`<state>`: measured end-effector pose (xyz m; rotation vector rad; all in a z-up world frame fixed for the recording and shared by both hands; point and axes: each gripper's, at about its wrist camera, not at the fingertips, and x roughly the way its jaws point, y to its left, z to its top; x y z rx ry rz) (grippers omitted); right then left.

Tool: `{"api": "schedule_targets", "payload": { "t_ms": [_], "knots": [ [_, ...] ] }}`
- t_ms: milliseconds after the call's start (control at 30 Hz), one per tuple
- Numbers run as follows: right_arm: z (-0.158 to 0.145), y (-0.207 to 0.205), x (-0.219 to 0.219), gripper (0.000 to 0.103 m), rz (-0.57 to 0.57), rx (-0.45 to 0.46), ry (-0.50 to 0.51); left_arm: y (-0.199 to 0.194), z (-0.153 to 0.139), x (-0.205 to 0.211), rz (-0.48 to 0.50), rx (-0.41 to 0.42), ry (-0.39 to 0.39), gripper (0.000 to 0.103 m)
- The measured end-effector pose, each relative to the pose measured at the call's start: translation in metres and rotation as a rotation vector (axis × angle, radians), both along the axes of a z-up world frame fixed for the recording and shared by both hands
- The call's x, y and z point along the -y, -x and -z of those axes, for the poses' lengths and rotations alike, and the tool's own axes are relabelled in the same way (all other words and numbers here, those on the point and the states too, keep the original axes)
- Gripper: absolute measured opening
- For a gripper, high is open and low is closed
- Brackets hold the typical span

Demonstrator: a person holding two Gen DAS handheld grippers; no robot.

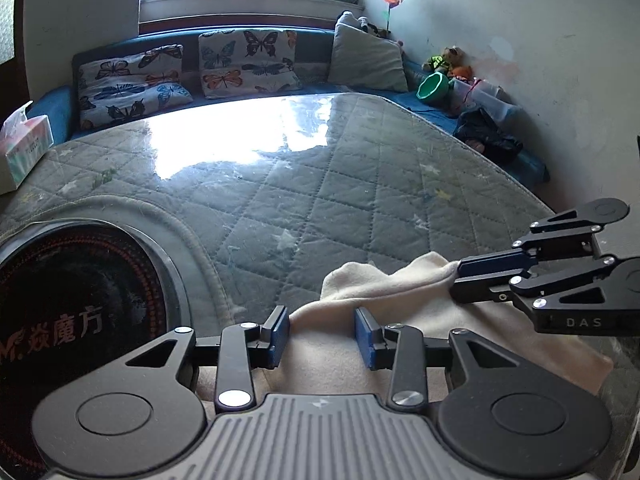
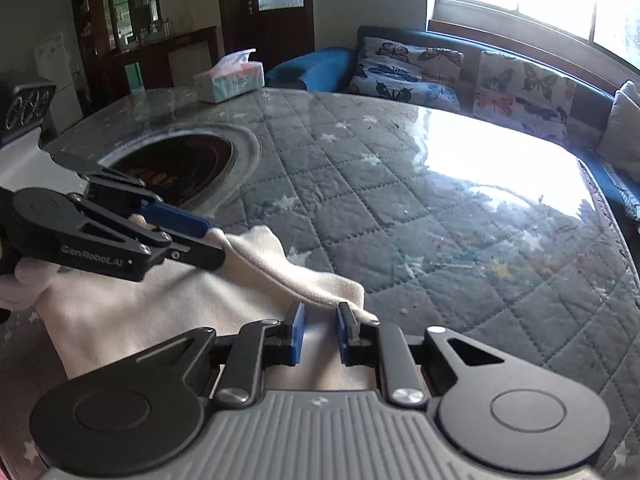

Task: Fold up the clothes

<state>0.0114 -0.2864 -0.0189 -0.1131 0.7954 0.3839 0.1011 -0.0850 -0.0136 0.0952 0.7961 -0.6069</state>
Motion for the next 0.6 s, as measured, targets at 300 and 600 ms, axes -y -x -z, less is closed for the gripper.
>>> {"api": "schedule_targets", "payload": {
  "t_ms": [300,600],
  "knots": [
    [0.002,0.001,-0.007,0.017,-0.008,0.01,0.023,0.003,-0.001,0.008,-0.013,0.014,-0.018,0.046],
    [-0.024,0.054,-0.001,0.021,-0.071,0.034,0.038,0.046,-0.024,-0.012,0.004,0.049,0.019,0.048]
  ]
}}
